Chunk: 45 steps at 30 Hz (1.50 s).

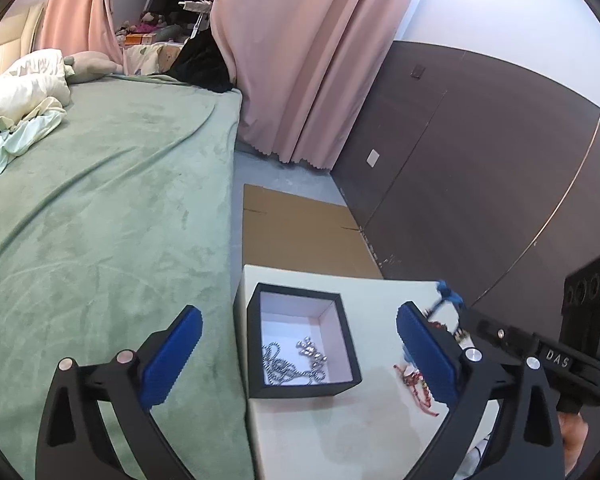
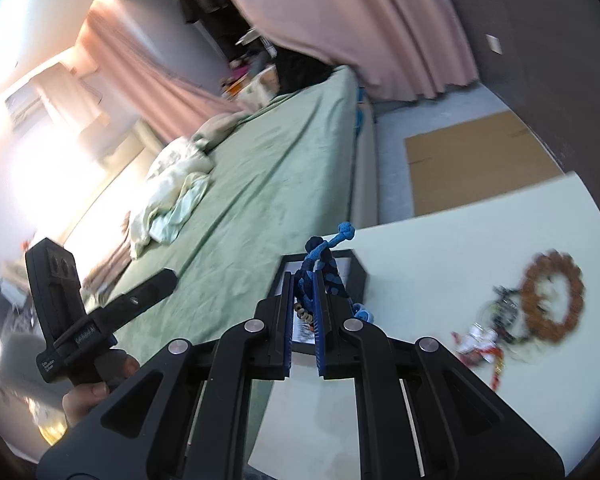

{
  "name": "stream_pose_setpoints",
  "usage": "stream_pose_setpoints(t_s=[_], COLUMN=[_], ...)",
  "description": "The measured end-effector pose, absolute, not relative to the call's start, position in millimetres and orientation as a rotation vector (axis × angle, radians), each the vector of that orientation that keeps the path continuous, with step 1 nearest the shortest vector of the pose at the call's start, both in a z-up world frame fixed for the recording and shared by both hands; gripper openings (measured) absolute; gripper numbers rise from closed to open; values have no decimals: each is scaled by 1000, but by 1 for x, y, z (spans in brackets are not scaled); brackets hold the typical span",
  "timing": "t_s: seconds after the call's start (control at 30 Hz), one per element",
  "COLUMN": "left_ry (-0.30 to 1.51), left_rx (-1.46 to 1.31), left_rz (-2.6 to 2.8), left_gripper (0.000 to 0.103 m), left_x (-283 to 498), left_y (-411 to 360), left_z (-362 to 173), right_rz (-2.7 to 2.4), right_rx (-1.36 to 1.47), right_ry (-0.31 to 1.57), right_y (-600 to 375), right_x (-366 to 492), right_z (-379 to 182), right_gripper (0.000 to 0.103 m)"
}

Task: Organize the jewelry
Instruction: 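Open the left gripper over the box while the right releases the blue bracelet inside, then withdraw both grippers from the box back to the jewelry pile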

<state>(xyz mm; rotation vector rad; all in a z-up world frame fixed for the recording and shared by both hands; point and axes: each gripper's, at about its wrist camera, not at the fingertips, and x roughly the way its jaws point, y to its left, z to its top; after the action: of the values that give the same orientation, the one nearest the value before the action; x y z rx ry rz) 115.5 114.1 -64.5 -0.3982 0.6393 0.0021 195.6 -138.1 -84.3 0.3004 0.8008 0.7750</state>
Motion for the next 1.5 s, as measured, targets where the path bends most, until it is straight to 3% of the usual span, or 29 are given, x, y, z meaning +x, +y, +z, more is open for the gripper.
stream_pose_setpoints(t_s=[0.37, 0.4, 0.43, 0.5, 0.53, 0.7, 1.5], left_ry=[646, 646, 646, 647, 648, 648, 698], left_rx=[-419, -422, -427, -433, -437, -438, -309], left_rz=[61, 64, 67, 66, 64, 38, -197], left_gripper=[95, 95, 95, 95, 95, 95, 91], left_x=[107, 107, 107, 108, 109, 119, 167], left_y=[134, 135, 136, 137, 137, 125, 0], left_z=[-65, -65, -65, -65, -66, -66, -84], right_rz=[869, 857, 846, 817, 802, 751, 430], right_rx=[199, 186, 174, 163, 176, 211, 403], right_ry=[828, 834, 844, 861, 846, 820, 948], right_y=[-64, -59, -57, -58, -64, -97, -261], right_x=[201, 204, 207, 211, 211, 210, 217], right_z=[-90, -92, -93, -97, -96, -88, -107], right_gripper=[10, 18, 38, 65, 72, 79, 79])
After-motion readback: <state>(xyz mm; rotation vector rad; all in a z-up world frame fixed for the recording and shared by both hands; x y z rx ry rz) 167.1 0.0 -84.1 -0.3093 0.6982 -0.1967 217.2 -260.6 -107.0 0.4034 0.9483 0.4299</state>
